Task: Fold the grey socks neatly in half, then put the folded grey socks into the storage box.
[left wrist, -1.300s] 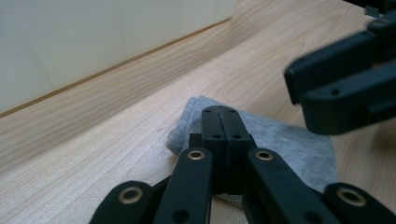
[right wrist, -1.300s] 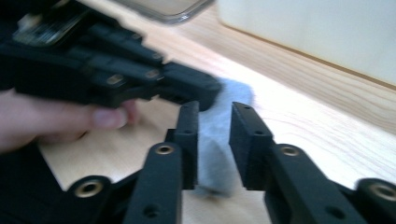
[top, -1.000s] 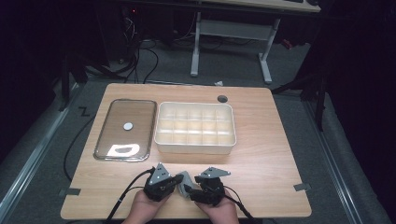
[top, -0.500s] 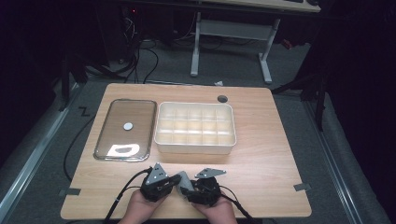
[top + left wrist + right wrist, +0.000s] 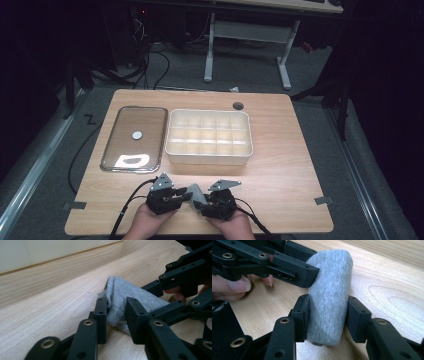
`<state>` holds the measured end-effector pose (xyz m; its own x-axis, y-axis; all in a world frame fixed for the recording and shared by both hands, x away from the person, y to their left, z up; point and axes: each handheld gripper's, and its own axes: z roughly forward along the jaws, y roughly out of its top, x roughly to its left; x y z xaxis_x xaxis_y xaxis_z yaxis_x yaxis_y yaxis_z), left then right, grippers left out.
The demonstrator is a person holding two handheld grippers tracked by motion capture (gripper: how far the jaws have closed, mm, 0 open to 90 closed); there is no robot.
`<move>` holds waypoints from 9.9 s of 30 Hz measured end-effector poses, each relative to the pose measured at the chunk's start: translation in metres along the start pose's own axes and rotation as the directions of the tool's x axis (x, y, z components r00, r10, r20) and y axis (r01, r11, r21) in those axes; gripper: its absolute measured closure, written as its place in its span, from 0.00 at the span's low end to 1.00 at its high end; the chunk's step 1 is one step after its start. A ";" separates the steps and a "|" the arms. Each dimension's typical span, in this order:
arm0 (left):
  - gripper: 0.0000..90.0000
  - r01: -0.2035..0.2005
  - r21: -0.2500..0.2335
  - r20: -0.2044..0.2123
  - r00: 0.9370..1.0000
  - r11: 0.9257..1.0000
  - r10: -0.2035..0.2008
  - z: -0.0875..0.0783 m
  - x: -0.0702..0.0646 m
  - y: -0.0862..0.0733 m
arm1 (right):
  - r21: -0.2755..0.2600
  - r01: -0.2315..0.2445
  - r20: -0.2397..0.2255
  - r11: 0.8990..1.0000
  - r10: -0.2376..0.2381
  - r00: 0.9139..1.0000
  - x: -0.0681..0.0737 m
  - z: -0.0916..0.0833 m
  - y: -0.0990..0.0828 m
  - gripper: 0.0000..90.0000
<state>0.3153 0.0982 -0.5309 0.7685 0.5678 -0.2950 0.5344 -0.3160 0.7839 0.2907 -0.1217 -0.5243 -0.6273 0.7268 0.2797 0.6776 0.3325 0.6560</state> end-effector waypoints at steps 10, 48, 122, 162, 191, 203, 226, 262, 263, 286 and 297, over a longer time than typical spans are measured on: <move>0.87 -0.029 0.006 0.036 0.999 1.000 0.028 0.009 0.001 0.005 | 0.010 -0.062 0.007 0.998 0.062 0.998 -0.002 -0.004 -0.001 0.64; 0.45 -0.095 -0.037 -0.198 0.976 0.995 0.086 -0.040 0.031 -0.013 | 0.055 0.081 0.177 0.995 -0.089 0.980 -0.037 -0.054 0.006 0.76; 0.36 -0.087 -0.070 -0.150 0.986 0.994 0.076 -0.048 0.032 -0.011 | 0.211 -0.012 0.265 0.977 -0.046 0.963 -0.107 -0.117 0.115 0.77; 0.41 -0.112 -0.064 -0.142 0.985 0.992 0.102 -0.047 0.033 -0.012 | 0.467 -0.135 0.338 0.874 -0.035 0.941 -0.149 -0.053 0.156 0.77; 0.42 -0.104 -0.039 -0.140 0.985 0.994 0.098 -0.042 0.034 -0.011 | 0.600 -0.081 0.293 0.796 -0.124 0.948 -0.152 -0.020 0.148 0.79; 0.42 -0.116 -0.018 -0.133 0.985 0.993 0.112 -0.041 0.031 -0.013 | 0.598 -0.085 0.302 0.797 -0.126 0.945 -0.154 -0.014 0.142 0.79; 0.43 -0.133 0.014 -0.098 0.986 0.991 0.134 -0.035 0.028 -0.012 | 0.590 -0.104 0.311 0.801 -0.107 0.945 -0.154 -0.013 0.141 0.79; 0.43 -0.106 -0.001 -0.095 0.990 0.994 0.106 -0.040 0.029 -0.011 | 0.472 -0.128 0.306 0.872 -0.025 0.952 -0.143 -0.061 0.168 0.91; 0.44 -0.117 0.001 -0.100 0.988 0.993 0.117 -0.040 0.028 -0.011 | 0.470 -0.119 0.308 0.875 -0.037 0.951 -0.141 -0.062 0.169 0.97; 0.44 -0.130 0.023 -0.101 0.986 0.991 0.132 -0.036 0.027 -0.012 | 0.608 -0.125 0.364 0.784 -0.134 0.922 -0.151 -0.004 0.157 1.00; 0.45 -0.121 0.015 -0.096 0.988 0.993 0.122 -0.039 0.029 -0.011 | 0.623 -0.193 0.373 0.758 -0.070 0.925 -0.158 0.006 0.158 1.00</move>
<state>0.3182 0.1476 -0.5271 0.7905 0.5954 -0.1434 0.4428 -0.3939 0.8055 0.4988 -0.1802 -0.4691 -0.4852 0.8731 -0.0485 0.8739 0.4860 0.0064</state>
